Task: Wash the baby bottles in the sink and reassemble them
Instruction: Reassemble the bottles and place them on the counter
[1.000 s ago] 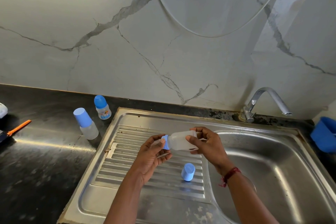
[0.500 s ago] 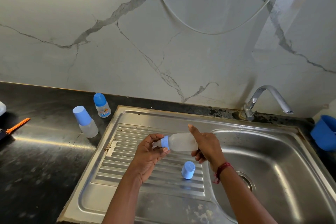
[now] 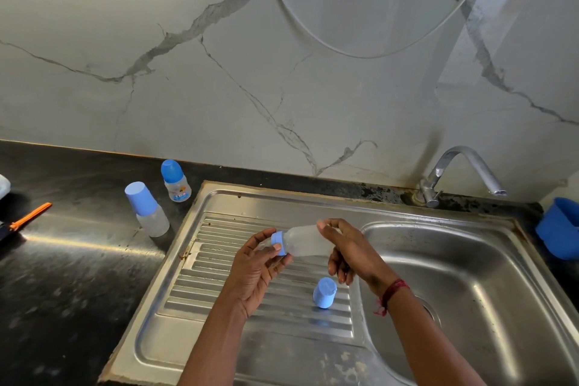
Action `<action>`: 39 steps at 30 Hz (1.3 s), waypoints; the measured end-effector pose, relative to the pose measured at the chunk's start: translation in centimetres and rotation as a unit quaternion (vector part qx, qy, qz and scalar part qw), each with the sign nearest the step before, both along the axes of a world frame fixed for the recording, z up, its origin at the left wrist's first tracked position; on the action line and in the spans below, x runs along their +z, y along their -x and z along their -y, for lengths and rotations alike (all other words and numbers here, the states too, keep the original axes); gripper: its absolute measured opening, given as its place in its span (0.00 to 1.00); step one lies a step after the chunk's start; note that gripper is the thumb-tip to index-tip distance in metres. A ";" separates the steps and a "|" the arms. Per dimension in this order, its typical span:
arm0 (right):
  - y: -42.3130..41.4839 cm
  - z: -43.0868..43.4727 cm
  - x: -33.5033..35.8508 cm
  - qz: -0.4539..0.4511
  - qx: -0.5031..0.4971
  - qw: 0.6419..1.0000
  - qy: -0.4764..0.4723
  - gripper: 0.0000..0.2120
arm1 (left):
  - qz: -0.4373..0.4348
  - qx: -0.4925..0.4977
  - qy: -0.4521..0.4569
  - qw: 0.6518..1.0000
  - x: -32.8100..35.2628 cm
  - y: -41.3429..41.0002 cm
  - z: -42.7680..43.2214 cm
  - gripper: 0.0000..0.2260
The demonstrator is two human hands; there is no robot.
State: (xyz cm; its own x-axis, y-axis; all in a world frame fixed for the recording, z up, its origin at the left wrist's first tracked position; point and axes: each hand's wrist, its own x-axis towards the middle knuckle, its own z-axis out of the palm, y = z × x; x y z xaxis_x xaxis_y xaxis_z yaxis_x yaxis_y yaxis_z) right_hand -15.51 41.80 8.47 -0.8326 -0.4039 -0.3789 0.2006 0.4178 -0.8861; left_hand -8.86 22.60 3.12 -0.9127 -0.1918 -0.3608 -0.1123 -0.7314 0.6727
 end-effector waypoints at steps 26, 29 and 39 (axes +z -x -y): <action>0.2 0.3 -1.1 -0.102 -0.096 0.989 0.048 0.24 | -0.047 -0.045 0.043 0.997 -0.2 -0.4 0.7 0.24; 0.0 0.5 -1.2 -0.100 -0.109 0.988 0.051 0.28 | -0.050 -0.045 0.047 0.997 -0.1 -0.3 0.7 0.28; 0.4 -1.4 -1.7 -0.132 -0.055 0.986 0.086 0.20 | -0.042 -0.012 -0.021 0.999 -0.8 -0.3 0.3 0.21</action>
